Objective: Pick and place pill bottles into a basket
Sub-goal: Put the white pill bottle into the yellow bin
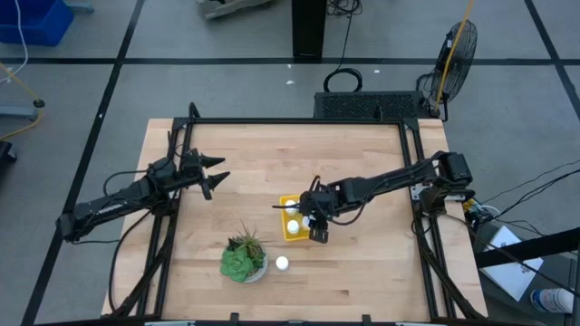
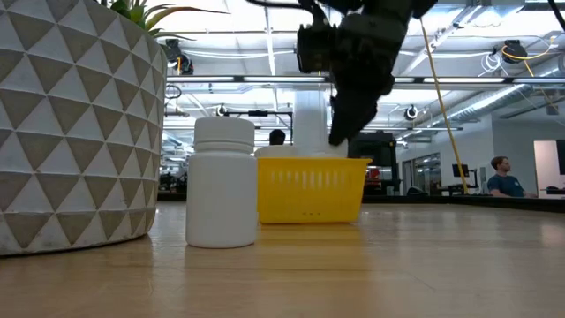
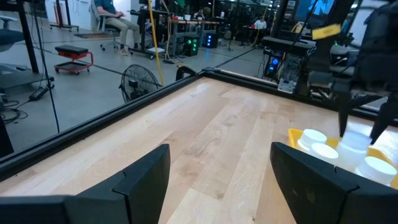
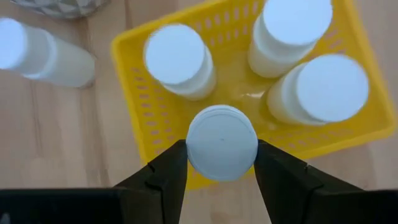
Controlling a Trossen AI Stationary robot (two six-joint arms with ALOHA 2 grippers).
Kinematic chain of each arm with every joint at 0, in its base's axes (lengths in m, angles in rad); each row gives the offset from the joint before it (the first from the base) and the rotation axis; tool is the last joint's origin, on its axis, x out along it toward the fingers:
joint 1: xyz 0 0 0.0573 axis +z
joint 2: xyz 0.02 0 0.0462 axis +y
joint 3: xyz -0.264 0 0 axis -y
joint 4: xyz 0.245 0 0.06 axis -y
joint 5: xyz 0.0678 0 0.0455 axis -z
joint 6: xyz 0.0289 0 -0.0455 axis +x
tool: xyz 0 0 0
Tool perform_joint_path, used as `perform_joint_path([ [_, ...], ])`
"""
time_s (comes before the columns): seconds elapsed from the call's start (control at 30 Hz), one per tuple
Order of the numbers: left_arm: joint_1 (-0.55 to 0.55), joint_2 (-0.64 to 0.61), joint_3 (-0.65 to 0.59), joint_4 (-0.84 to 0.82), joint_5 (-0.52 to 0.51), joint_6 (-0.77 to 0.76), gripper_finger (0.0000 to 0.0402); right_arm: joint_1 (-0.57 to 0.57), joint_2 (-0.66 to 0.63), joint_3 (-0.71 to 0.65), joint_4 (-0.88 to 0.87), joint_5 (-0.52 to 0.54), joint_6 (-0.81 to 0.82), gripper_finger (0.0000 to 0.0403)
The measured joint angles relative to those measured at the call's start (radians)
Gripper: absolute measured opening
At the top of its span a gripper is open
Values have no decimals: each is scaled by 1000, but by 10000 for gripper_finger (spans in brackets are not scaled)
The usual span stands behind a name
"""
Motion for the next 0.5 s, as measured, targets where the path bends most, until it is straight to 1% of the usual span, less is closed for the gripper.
perform_joint_path([
  [0.1,0,0,0,0,0,0,282,-6,0,-36,31,-22,9,164],
  [0.23,0,0,0,0,0,0,282,-18,-3,-73,77,-24,14,164],
  [0.4,0,0,0,0,0,0,282,-25,-3,-78,96,-28,2,165],
  [0.5,0,0,0,0,0,-1,282,-26,-2,-79,112,-61,-24,169],
])
